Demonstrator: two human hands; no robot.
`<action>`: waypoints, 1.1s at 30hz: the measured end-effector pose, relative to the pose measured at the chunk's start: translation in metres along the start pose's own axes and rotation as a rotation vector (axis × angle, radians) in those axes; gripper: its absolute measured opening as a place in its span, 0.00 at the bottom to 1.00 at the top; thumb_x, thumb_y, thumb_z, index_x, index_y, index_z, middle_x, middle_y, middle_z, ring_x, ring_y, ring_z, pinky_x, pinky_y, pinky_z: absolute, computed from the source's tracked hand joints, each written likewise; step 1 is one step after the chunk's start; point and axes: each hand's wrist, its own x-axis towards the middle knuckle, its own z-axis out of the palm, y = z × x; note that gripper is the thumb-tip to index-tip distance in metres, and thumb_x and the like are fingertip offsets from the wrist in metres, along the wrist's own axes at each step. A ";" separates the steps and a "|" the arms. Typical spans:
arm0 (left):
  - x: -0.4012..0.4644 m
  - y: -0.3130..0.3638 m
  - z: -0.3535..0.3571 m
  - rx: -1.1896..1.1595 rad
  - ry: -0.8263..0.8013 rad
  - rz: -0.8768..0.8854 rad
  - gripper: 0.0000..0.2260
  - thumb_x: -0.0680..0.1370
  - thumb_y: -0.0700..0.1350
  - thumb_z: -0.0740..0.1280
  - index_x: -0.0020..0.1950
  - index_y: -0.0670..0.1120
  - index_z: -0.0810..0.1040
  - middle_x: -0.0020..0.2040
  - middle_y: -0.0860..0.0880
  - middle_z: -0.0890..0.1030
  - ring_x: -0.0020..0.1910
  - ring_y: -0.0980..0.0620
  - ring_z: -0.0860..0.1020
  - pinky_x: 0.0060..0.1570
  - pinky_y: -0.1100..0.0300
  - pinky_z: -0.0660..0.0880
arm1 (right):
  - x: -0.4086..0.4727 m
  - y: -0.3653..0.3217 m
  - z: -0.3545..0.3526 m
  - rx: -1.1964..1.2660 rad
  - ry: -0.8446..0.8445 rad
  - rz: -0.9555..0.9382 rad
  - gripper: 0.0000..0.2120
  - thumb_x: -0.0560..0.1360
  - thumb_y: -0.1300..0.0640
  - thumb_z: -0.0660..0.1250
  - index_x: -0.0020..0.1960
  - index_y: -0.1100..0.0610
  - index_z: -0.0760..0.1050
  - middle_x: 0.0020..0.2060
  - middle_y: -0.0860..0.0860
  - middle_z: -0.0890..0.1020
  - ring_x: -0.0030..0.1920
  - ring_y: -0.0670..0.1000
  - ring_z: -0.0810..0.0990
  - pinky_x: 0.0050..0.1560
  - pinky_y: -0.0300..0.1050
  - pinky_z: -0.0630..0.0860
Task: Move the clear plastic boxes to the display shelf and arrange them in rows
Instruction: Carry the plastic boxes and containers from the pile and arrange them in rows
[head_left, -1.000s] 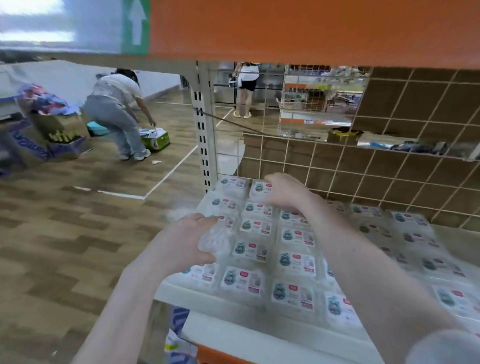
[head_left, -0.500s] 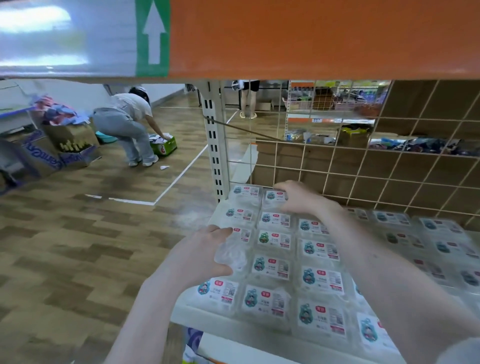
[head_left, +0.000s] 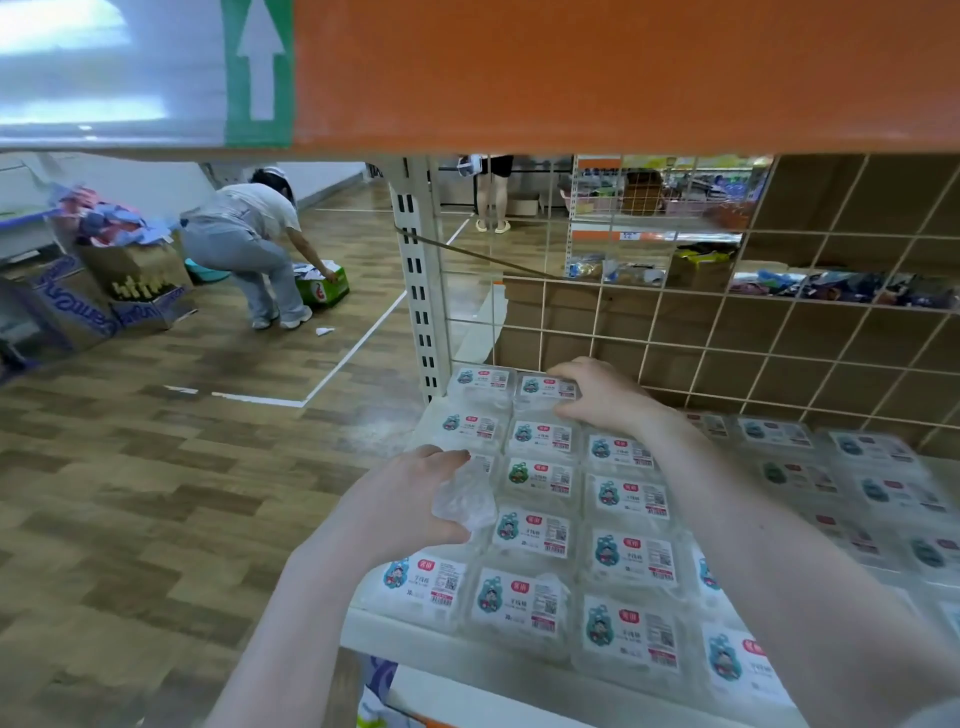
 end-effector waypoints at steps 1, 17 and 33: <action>0.001 0.002 0.000 -0.001 0.002 0.002 0.30 0.71 0.53 0.69 0.72 0.55 0.64 0.64 0.53 0.72 0.59 0.52 0.73 0.55 0.54 0.74 | -0.003 0.001 -0.002 0.003 0.011 0.003 0.21 0.75 0.54 0.65 0.68 0.52 0.69 0.60 0.51 0.72 0.56 0.50 0.73 0.56 0.48 0.72; 0.039 0.094 0.011 -0.026 -0.083 0.126 0.33 0.73 0.56 0.68 0.75 0.61 0.56 0.75 0.57 0.59 0.70 0.53 0.64 0.40 0.65 0.74 | -0.158 0.103 -0.031 -0.188 0.186 0.294 0.20 0.79 0.50 0.61 0.69 0.51 0.68 0.67 0.50 0.71 0.64 0.55 0.70 0.62 0.50 0.68; 0.062 0.154 0.063 0.135 -0.084 0.235 0.34 0.74 0.59 0.65 0.76 0.57 0.53 0.76 0.53 0.59 0.72 0.50 0.64 0.64 0.56 0.67 | -0.198 0.137 -0.008 -0.206 0.217 0.288 0.18 0.81 0.49 0.53 0.69 0.51 0.67 0.68 0.47 0.68 0.67 0.51 0.65 0.60 0.43 0.66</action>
